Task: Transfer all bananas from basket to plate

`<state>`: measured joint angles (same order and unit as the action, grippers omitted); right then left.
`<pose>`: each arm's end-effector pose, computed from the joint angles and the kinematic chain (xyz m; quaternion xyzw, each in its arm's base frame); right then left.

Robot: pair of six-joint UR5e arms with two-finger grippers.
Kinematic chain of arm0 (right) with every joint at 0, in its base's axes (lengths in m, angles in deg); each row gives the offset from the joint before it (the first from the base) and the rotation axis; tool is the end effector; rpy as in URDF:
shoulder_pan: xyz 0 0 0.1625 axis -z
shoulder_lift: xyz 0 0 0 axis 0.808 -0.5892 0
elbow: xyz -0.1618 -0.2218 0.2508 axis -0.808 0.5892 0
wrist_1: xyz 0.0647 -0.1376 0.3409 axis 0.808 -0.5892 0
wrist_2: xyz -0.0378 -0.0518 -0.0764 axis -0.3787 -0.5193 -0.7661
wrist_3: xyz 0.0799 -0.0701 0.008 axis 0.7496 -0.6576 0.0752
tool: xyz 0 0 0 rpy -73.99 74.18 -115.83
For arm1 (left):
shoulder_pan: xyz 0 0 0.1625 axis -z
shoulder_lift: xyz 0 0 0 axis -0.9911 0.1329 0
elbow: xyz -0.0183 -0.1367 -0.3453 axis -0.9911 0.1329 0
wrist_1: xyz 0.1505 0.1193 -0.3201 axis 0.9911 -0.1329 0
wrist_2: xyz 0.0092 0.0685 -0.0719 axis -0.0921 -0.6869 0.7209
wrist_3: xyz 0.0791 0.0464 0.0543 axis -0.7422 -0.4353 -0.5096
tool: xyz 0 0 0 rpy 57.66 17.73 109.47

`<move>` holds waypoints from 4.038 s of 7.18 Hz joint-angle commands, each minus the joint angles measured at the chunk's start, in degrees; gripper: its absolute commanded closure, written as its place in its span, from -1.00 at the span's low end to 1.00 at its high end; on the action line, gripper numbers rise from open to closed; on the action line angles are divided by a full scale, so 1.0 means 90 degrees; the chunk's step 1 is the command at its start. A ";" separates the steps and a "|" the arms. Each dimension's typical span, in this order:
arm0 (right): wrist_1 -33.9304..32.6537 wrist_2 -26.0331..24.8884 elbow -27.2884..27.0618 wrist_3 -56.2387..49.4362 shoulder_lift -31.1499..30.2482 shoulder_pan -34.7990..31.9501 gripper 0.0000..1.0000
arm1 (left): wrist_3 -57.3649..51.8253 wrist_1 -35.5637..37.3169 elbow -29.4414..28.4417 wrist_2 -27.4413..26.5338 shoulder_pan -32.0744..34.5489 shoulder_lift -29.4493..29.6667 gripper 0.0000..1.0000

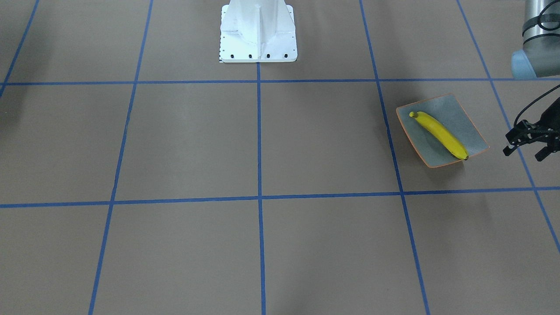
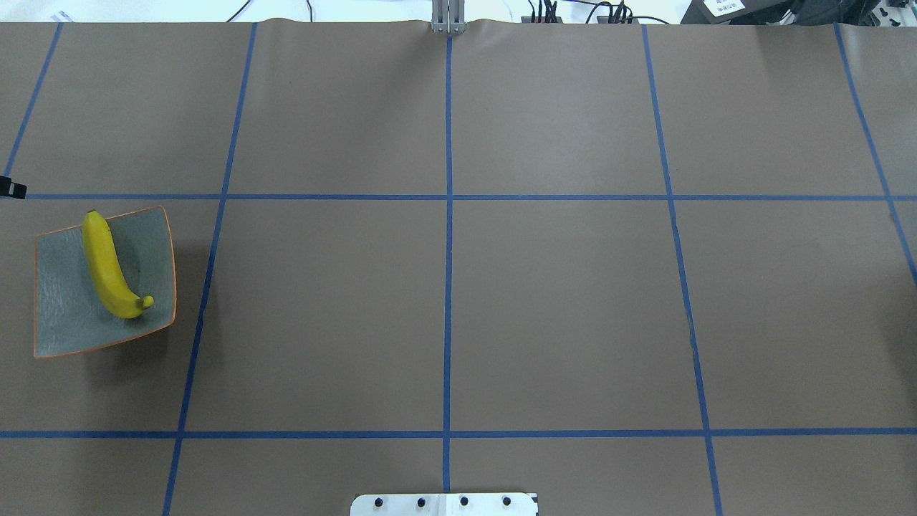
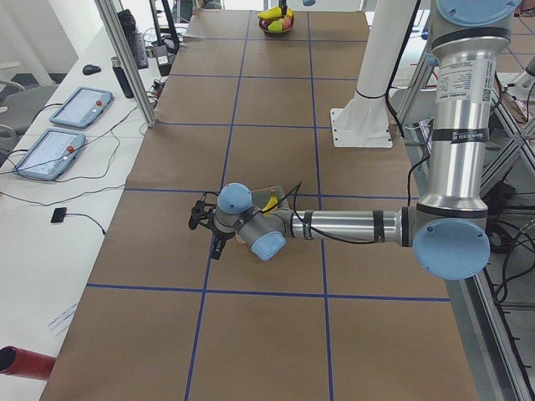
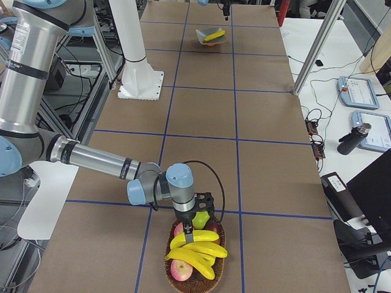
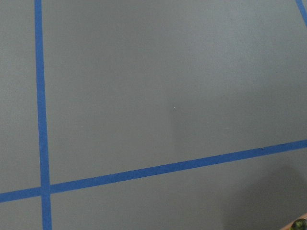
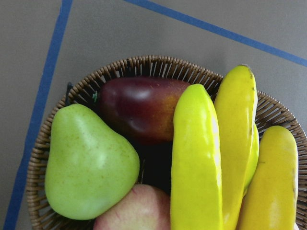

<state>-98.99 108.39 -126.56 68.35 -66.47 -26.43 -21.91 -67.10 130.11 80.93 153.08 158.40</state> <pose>0.0317 -0.3382 0.6965 0.0702 -0.2254 -0.0782 0.9686 0.0945 -0.4741 0.5598 0.1713 0.4215 0.0189 0.8903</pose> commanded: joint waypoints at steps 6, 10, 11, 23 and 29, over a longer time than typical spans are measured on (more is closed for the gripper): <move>-0.0001 -0.0055 0.0177 -0.0362 0.0027 -0.0010 0.99 | 0.0126 -0.0001 0.0049 0.0017 0.0004 0.0049 -0.91; -0.0108 0.0012 0.0080 -0.1437 0.0213 -0.0888 1.00 | 0.0573 -0.0010 0.0127 0.0017 0.0004 0.0127 -0.91; -0.0263 0.0275 0.0051 -0.1311 0.0319 -0.0908 1.00 | 0.0566 -0.0010 0.0118 0.0008 0.0004 0.0117 -0.91; -0.0802 0.2426 -0.1239 0.7111 0.4231 0.2036 1.00 | 0.4224 -0.0001 0.0059 0.0037 -0.0904 0.2634 -0.97; -0.0033 0.1473 -0.1141 0.7847 0.5476 0.4158 1.00 | 0.7008 -0.2205 0.0127 -0.0021 -0.2104 0.3271 -0.97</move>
<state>-102.45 125.63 -136.84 136.65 -17.77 7.99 36.28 -83.70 130.83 81.06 136.41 186.82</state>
